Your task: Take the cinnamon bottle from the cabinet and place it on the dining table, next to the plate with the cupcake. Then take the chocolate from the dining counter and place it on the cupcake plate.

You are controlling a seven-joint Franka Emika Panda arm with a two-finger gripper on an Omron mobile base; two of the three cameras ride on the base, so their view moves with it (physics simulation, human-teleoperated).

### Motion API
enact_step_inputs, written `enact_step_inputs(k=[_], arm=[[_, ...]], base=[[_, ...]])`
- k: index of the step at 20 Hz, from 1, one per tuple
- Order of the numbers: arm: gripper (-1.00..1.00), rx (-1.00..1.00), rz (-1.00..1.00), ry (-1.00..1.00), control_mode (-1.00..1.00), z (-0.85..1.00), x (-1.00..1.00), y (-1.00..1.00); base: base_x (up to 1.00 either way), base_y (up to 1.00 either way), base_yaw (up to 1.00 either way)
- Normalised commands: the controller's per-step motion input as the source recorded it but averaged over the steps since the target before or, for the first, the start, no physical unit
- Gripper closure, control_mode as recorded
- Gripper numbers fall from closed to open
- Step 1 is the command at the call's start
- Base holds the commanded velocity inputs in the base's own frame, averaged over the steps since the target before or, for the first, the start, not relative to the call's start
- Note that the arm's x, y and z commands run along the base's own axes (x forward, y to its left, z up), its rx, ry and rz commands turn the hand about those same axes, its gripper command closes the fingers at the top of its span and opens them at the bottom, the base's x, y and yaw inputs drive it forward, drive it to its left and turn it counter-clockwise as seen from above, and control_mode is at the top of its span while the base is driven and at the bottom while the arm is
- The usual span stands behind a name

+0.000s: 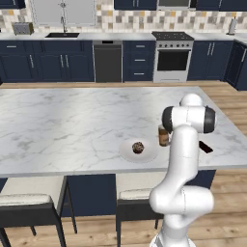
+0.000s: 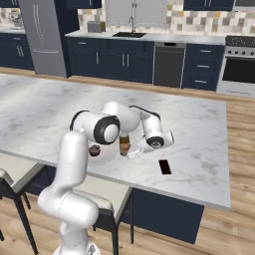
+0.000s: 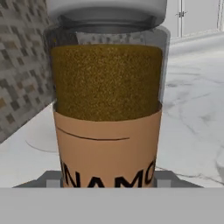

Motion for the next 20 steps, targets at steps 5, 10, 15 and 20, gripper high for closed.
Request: enact_step_inputs(k=[5,10,15,20], arm=[[1.00,0.00,0.00,-0.07,-1.00,-0.28,0.46,0.00],[-1.00,0.00,0.00,-0.12,-1.00,-0.31,0.33,0.00],[-1.00,0.00,0.00,-0.13,-1.00,-0.36,0.16,-0.03],[-1.00,-0.02,0.00,0.00,-1.00,-0.13,0.27,-0.10]], base=[[0.00,0.00,0.00],[0.00,0.00,0.00],[0.00,0.00,0.00],[0.00,0.00,0.00]])
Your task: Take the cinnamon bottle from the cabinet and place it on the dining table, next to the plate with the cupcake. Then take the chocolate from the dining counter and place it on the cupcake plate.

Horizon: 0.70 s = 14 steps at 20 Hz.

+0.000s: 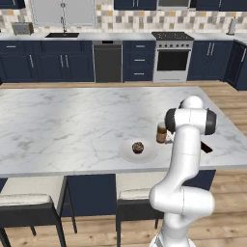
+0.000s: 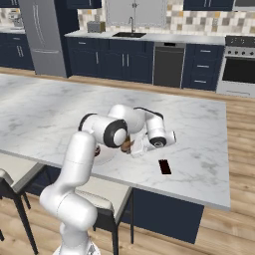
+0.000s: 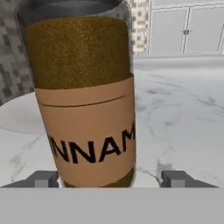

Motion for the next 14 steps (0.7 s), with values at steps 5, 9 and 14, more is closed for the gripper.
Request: enact_step_inputs(k=[5,9,14], arm=[[-1.00,-0.08,0.00,0.12,-1.00,-0.02,0.24,-0.25],[-1.00,-0.06,-0.07,0.05,-1.00,0.00,0.01,-0.49],[-1.00,-0.03,-0.12,0.01,-1.00,0.04,-0.08,-0.44]], base=[[0.00,0.00,0.00],[0.00,0.00,0.00],[0.00,0.00,0.00]])
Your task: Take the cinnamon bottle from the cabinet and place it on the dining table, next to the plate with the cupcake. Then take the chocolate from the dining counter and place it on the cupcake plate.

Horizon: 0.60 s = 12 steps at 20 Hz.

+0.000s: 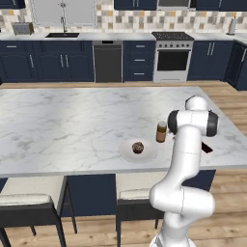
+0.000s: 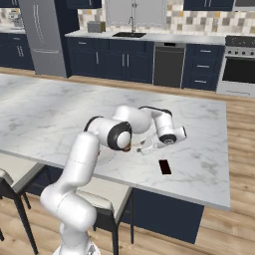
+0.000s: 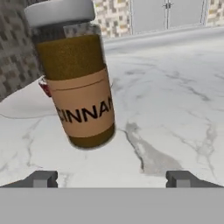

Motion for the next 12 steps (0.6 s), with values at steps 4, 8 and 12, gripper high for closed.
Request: enact_step_inputs(k=[4,8,12], arm=[[-1.00,-0.13,-0.24,-0.05,-1.00,0.36,-0.25,-0.17],[-1.00,-0.32,-0.35,-0.03,-1.00,0.37,-0.30,0.00],[-1.00,-0.41,-0.36,0.00,-1.00,0.32,-0.30,0.00]], base=[[0.00,0.00,0.00],[0.00,0.00,0.00],[0.00,0.00,0.00]])
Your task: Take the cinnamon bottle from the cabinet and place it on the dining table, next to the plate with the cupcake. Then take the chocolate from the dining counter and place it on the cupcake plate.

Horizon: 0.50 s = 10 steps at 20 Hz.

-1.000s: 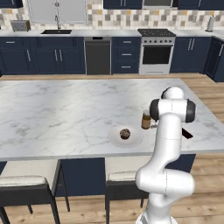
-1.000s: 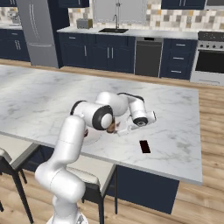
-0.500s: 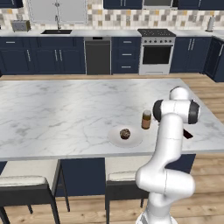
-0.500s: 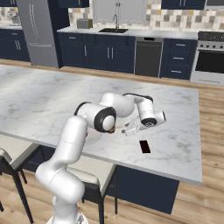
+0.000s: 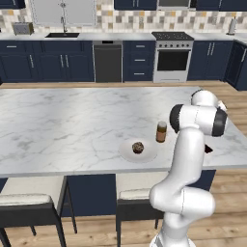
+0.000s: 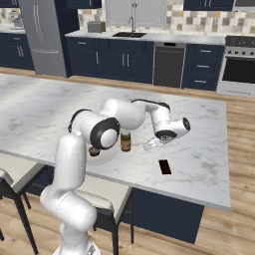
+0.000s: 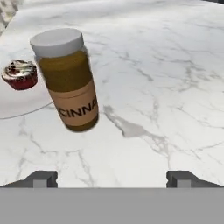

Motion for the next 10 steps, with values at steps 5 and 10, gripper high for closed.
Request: enact_step_inputs(k=[5,10], arm=[[-1.00,-0.35,-0.43,0.10,-1.00,0.18,-0.30,-0.02],[-1.00,-0.24,-0.42,0.32,-1.00,0.17,-0.22,-0.18]], base=[[0.00,0.00,0.00],[0.00,0.00,0.00]])
